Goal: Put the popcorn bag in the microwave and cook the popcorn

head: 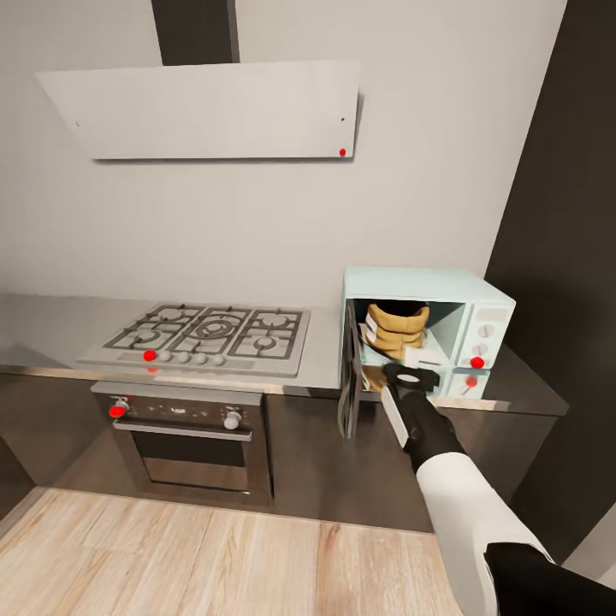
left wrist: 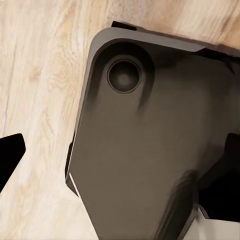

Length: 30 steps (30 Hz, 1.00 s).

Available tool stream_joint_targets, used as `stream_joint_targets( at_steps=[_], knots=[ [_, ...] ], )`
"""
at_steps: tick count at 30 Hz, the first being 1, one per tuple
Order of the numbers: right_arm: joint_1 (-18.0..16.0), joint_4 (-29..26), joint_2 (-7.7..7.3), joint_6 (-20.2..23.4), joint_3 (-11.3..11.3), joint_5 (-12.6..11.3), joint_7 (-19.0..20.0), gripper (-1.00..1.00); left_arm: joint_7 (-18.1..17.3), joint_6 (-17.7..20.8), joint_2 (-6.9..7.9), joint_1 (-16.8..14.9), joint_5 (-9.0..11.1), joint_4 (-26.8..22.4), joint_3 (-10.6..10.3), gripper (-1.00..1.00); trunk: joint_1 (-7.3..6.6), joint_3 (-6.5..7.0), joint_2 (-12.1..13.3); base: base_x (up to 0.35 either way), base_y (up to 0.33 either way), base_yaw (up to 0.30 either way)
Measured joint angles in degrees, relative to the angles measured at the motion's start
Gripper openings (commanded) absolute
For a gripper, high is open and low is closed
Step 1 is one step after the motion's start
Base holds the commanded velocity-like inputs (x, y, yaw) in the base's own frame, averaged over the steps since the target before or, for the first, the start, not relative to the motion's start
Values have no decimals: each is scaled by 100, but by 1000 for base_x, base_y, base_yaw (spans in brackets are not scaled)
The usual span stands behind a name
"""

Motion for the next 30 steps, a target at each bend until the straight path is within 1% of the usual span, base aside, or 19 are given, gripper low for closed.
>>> stream_joint_targets(
  at_steps=[1, 4, 6, 8, 11, 15, 21, 22, 23, 24, 26, 28, 30],
  knots=[
    [0, -33, -32, 31, 33, 30, 32, 100, 0, 0, 7, 0, 29, 21, 13, 100, 0, 0, 0, 0, 0, 0],
    [0, -129, 21, 11, 130, 72, 96, 100, 0, 0, 11, 0, 14, 31, 24, 100, 0, 0, 0, 0, 0, 0],
    [0, -145, 73, 5, 195, 79, 32, 100, 0, 0, 12, 0, 15, 34, 27, 100, 0, 0, 0, 0, 0, 0],
    [0, -210, 80, 13, 259, 82, -25, 100, 0, 0, 12, -1, 15, 35, 29, 100, 0, 0, 0, 0, 0, 0],
    [0, -308, 41, 16, 351, 80, -25, 100, 0, 0, 12, 0, 15, 35, 29, 100, 0, 0, 0, 0, 0, 0],
    [0, -437, -2, 9, 468, 32, 98, 100, 0, 0, 12, 0, 15, 35, 29, 100, 0, 0, 0, 0, 0, 0],
    [0, -630, -188, 7, 654, 5, 297, 100, 0, 0, 12, 0, 9, 35, 29, 100, 0, 0, 0, 0, 0, 0],
    [0, -708, -286, 10, 666, -7, 1470, 100, 0, 0, 12, 0, 10, 35, 29, 100, 0, 0, 0, 0, 0, 0],
    [0, -726, -400, 14, 662, 0, 1729, 100, 0, 0, 12, 0, 11, 35, 29, 100, 0, 0, 0, 0, 0, 0],
    [0, -735, -490, 16, 659, -2, 1911, 100, 0, 0, 12, -1, 11, 35, 29, 100, 0, 0, 0, 0, 0, 0],
    [0, -744, -588, 16, 658, -3, 2094, 100, 0, 0, 12, -1, 8, 35, 29, 100, 0, 0, 0, 0, 0, 0],
    [0, -752, -656, 14, 651, -3, 2194, 100, 0, 0, 12, -1, 7, 35, 29, 100, 0, 0, 0, 0, 0, 0],
    [0, -751, -679, 11, 650, -4, 2229, 100, 0, 0, 12, 0, 8, 35, 29, 100, 0, 0, 0, 0, 0, 0]
  ],
)
